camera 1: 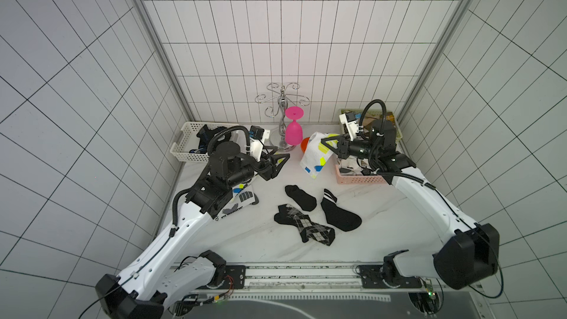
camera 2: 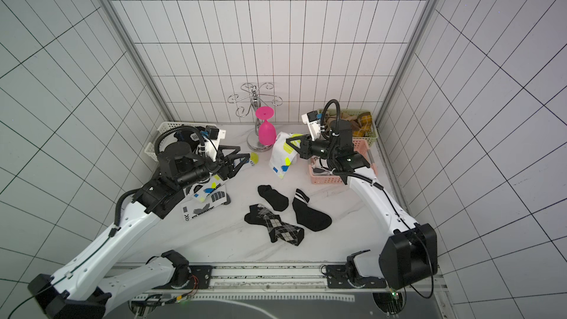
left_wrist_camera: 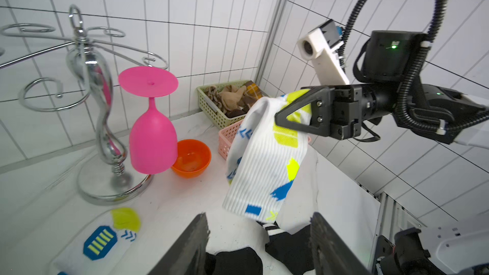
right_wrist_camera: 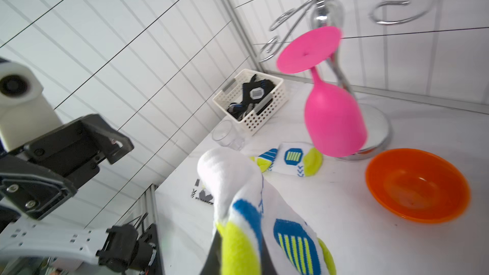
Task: Sort the socks into the basket by color
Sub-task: Pick up the sock at the center of the board, then place the sock in the bin.
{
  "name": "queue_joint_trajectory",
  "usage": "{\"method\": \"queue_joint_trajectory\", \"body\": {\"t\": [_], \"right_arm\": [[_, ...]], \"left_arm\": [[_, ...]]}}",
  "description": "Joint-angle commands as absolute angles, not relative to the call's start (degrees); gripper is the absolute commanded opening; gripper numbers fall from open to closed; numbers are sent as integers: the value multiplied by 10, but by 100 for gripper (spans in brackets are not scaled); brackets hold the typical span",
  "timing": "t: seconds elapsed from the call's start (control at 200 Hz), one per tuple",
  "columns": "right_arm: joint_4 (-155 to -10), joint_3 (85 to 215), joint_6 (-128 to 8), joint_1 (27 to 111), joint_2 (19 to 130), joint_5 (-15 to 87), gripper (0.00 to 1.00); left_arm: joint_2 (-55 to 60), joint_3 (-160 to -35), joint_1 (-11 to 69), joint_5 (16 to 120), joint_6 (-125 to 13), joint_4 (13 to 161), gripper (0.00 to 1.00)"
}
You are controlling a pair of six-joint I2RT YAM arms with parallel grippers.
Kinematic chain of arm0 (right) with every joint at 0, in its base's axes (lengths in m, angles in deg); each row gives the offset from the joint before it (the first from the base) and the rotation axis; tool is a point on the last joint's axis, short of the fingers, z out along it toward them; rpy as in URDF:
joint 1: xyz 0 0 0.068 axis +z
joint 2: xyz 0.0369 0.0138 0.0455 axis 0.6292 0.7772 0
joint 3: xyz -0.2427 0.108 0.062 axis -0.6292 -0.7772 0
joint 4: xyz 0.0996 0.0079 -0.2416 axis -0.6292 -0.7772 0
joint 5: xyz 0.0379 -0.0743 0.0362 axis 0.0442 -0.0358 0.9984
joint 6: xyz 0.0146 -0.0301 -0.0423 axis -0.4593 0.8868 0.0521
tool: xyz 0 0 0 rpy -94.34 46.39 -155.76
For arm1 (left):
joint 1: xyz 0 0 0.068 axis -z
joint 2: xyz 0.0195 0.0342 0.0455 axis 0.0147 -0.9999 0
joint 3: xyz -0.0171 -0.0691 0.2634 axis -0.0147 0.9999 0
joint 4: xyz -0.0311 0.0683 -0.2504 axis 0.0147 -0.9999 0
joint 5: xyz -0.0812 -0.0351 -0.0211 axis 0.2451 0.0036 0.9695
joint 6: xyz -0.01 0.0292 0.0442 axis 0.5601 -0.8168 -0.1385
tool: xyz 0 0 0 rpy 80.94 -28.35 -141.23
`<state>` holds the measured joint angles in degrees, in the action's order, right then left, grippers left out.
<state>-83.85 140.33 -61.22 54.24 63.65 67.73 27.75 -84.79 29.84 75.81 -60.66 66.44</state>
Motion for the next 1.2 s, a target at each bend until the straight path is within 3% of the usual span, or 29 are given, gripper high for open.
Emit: {"method": "queue_joint_trajectory", "body": {"t": [0.0,0.235,0.585,0.869,1.069,1.194], "right_arm": [[-849,1462,-627,506,639,613,0],[-833,1456,-659,432,673,510,0],[-788,1437,-723,338,808,509,0],[-884,1450,-652,319,874,288,0],[-915,1464,-632,320,917,215,0],[-919,1468,-627,321,932,200,18]], "left_arm": [[273,-839,295,690,-585,611,62],[268,-812,294,634,-548,601,62],[245,-795,291,612,-552,588,62],[210,-794,278,571,-551,552,63],[184,-795,269,547,-546,535,64],[167,-795,264,527,-544,526,64]]}}
